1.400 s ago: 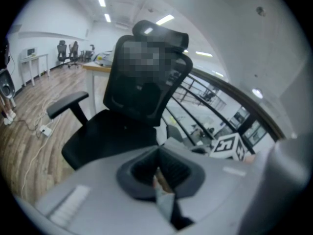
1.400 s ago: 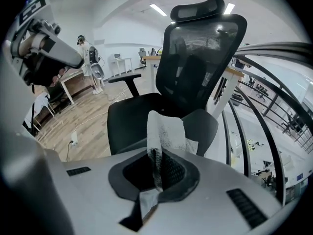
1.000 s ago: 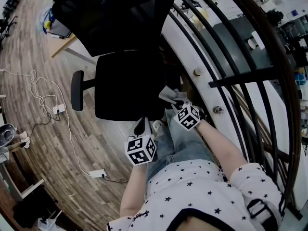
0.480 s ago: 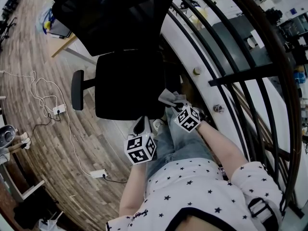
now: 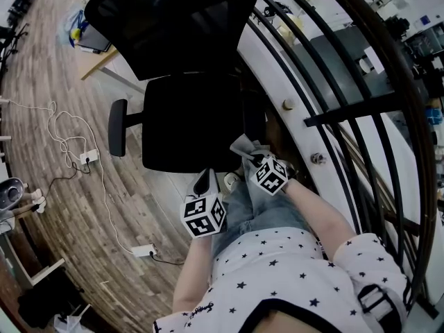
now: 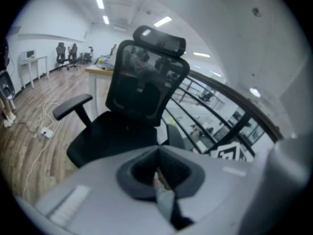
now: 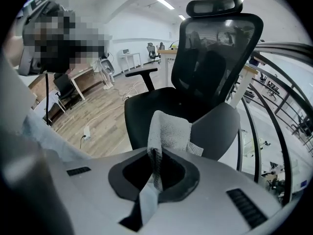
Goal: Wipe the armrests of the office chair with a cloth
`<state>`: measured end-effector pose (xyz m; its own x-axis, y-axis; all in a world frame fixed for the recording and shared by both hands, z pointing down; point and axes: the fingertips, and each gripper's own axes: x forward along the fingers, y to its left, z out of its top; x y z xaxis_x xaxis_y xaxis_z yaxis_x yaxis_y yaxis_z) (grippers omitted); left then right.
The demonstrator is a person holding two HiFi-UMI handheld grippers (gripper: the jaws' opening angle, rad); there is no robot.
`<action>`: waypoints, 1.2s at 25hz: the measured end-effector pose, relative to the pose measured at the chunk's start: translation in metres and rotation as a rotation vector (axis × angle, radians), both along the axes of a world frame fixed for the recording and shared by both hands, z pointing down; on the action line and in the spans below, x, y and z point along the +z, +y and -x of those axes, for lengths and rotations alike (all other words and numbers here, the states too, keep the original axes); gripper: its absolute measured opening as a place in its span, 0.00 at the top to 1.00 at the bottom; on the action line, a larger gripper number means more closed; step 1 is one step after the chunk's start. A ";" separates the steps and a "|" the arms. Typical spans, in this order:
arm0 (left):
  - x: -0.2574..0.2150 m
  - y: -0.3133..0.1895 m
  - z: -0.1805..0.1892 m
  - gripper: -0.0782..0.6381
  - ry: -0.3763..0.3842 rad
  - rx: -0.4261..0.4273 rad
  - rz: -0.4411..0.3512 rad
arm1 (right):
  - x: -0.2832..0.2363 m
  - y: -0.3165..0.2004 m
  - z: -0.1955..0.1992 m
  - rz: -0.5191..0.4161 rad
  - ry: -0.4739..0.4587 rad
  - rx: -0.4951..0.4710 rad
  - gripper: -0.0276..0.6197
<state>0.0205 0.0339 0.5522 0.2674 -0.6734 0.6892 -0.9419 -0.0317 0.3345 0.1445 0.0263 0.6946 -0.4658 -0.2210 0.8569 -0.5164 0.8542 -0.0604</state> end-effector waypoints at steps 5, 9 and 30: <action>-0.001 0.004 0.007 0.88 -0.006 -0.005 -0.007 | -0.004 -0.004 0.006 -0.008 -0.022 0.038 0.92; -0.005 0.005 0.011 0.88 -0.014 -0.008 -0.019 | -0.017 -0.010 0.011 -0.035 -0.054 0.056 0.92; -0.060 0.006 0.040 0.88 -0.075 -0.311 -0.095 | -0.153 -0.041 0.033 -0.141 -0.336 -0.059 0.92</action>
<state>-0.0199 0.0402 0.4926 -0.0099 -0.7773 0.6291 -0.9332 0.2331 0.2734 0.1118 -0.0149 0.5412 -0.7314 -0.2909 0.6168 -0.4377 0.8938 -0.0975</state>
